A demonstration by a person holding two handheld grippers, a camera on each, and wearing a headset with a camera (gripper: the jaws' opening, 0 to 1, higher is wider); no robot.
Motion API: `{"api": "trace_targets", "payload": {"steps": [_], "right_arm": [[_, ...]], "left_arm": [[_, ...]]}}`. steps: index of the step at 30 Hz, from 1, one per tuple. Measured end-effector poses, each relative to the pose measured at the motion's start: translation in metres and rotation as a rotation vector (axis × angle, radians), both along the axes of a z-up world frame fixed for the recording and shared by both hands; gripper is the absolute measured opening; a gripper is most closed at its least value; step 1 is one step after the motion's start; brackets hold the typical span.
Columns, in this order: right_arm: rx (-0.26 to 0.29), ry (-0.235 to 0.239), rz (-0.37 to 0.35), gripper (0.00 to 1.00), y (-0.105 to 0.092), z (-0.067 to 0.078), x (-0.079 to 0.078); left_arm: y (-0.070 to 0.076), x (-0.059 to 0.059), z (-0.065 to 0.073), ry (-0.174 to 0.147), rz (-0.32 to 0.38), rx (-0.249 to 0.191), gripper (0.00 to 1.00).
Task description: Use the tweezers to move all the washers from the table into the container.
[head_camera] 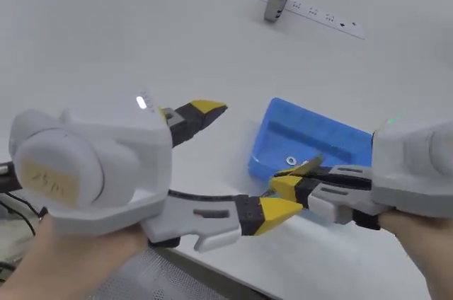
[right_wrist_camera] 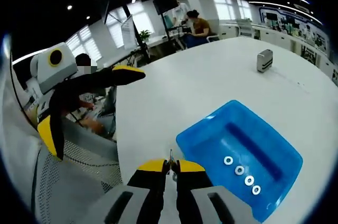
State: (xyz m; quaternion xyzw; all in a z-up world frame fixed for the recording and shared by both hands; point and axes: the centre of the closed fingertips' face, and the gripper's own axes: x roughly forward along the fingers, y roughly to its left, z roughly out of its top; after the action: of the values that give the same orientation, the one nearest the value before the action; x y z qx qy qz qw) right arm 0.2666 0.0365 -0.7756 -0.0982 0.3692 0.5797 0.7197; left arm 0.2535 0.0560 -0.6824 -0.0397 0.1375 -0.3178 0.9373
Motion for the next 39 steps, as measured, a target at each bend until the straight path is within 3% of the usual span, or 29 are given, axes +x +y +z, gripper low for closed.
{"api": "trace_targets", "payload": {"steps": [8, 9, 12, 15, 17, 23, 35, 39], "right_arm": [[-0.042, -0.035, 0.054, 0.04, 0.000, -0.009, -0.005], [-0.052, -0.081, 0.087, 0.04, 0.000, -0.009, -0.004], [-0.093, -0.150, 0.161, 0.04, 0.001, -0.009, -0.010], [-0.129, -0.268, 0.297, 0.03, 0.006, -0.010, -0.022], [-0.145, -0.336, 0.347, 0.03, 0.007, -0.011, -0.025], [-0.165, -0.368, 0.349, 0.03, 0.005, -0.010, -0.022], [-0.065, -0.417, 0.304, 0.03, 0.002, 0.046, -0.010], [0.009, -0.420, 0.245, 0.03, 0.004, 0.069, 0.003]], "left_arm": [[0.000, -0.001, -0.001, 0.002, -0.003, 0.007, 0.83], [0.000, -0.001, -0.001, 0.002, -0.004, 0.007, 0.83], [0.000, -0.001, -0.002, 0.002, -0.006, 0.012, 0.83], [-0.001, -0.002, -0.002, 0.002, -0.010, 0.012, 0.82], [-0.001, -0.002, -0.002, 0.002, -0.010, 0.013, 0.82], [0.000, -0.002, -0.002, -0.001, -0.012, 0.015, 0.82], [-0.001, -0.002, -0.002, -0.002, -0.013, 0.022, 0.82], [-0.001, -0.002, -0.003, 0.001, -0.014, 0.024, 0.82]]}}
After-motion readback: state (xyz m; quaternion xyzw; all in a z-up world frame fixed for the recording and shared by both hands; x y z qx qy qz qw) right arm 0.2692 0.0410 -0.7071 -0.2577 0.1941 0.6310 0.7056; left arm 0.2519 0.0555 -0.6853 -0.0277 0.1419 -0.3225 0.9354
